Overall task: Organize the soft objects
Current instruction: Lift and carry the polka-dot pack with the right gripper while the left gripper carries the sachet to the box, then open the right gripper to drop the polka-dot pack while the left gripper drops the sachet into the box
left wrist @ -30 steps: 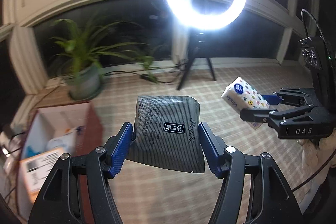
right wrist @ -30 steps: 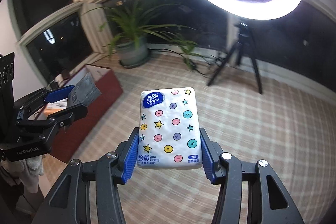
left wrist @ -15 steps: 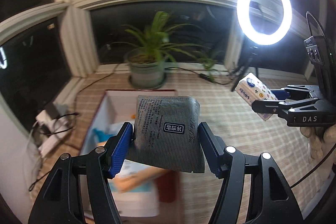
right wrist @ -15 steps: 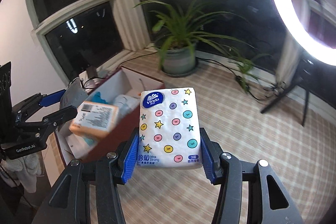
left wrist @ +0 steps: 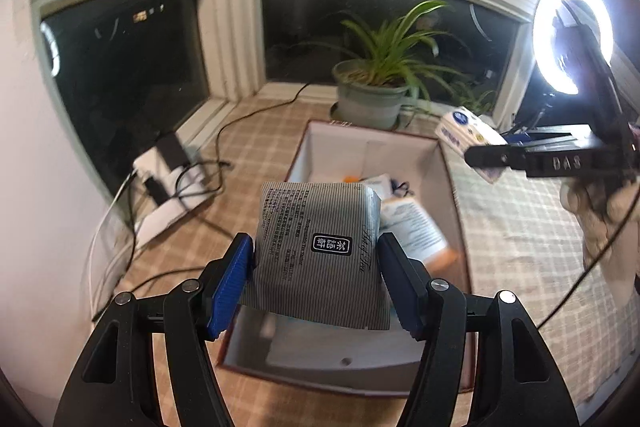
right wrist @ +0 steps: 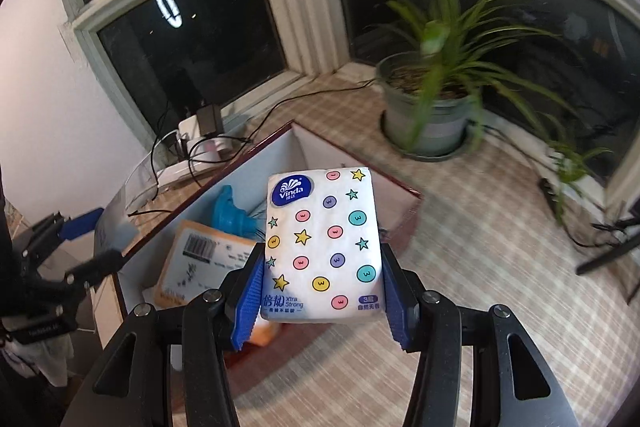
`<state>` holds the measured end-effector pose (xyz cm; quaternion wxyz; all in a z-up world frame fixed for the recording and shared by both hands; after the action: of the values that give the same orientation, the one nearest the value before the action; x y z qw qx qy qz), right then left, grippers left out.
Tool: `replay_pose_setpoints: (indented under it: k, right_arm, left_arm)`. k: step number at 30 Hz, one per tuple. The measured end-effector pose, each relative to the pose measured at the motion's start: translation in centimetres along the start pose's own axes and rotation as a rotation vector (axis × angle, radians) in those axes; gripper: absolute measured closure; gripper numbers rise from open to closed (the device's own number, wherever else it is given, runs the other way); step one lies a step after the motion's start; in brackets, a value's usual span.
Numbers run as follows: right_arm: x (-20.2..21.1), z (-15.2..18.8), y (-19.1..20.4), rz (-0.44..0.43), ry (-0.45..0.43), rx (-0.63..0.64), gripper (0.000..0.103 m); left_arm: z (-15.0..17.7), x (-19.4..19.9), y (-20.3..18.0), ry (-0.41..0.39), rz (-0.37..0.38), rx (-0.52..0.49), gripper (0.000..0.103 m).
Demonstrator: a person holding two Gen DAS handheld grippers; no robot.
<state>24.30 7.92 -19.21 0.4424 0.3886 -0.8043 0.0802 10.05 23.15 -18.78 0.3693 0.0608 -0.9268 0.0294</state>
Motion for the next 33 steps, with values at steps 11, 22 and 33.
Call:
replay_pose_setpoints:
  k: [11, 22, 33]
  right_arm:
    - [-6.4, -1.4, 1.1, -0.060, 0.111, 0.005, 0.054]
    - [-8.6, -2.3, 1.2, -0.080, 0.133, -0.048, 0.038]
    - [-7.3, -2.5, 0.8, -0.061, 0.105, -0.056, 0.035]
  left_arm:
    - [2.6, -1.3, 1.5, 0.063, -0.012, 0.047, 0.039]
    - [2.9, -1.5, 1.3, 0.071, -0.002, 0.040, 0.032]
    - [2.9, -1.8, 1.3, 0.071, 0.005, 0.079, 0.028]
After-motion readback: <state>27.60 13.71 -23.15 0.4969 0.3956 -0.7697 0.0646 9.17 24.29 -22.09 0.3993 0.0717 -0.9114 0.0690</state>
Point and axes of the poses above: each gripper's, at about its wrist camera, not at the fingertips, and x roughly against the way its jaws point, y to its left, z to its underside, the point moved 8 cm from there along -x, roughly the way its jaws point, and after that the axes turned 1 degree about z, right-handed, at the moved point
